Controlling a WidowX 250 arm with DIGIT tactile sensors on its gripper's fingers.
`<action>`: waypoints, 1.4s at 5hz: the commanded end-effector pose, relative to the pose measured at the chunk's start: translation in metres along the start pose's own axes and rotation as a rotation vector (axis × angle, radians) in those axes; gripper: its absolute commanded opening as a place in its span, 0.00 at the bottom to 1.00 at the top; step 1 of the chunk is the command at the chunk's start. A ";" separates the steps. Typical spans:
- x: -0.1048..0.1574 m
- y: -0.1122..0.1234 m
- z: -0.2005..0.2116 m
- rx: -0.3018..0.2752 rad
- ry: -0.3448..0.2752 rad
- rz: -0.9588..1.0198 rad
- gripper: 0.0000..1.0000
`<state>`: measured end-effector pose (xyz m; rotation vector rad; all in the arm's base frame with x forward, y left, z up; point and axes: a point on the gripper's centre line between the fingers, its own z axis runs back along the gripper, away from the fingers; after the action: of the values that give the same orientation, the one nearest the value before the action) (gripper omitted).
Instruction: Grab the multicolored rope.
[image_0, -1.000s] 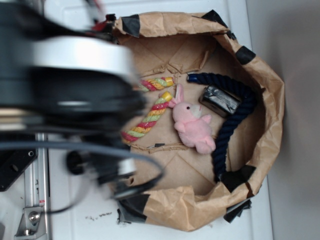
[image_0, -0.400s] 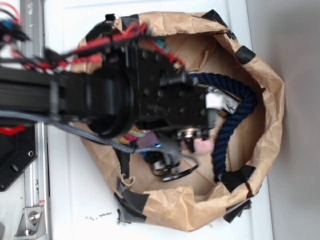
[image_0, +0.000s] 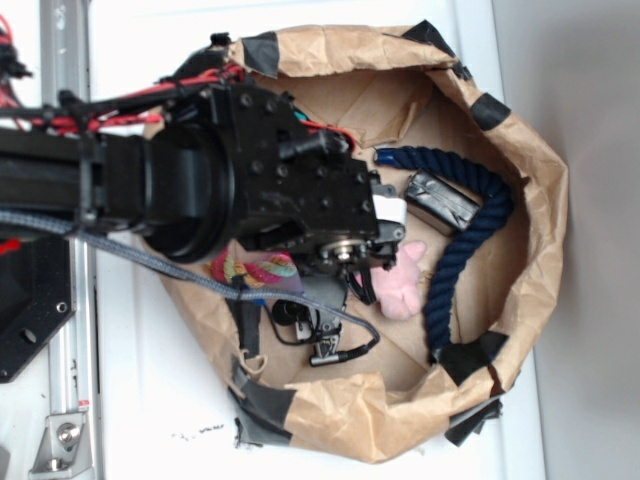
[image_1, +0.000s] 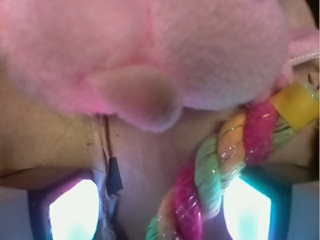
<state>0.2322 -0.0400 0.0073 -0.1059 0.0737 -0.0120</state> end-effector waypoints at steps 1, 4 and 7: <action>-0.017 0.003 -0.015 -0.054 0.043 -0.019 1.00; -0.022 0.013 -0.037 -0.150 0.123 -0.026 0.00; -0.019 0.016 -0.007 -0.056 0.027 -0.102 0.00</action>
<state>0.2225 -0.0172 0.0055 -0.1633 0.0811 -0.0806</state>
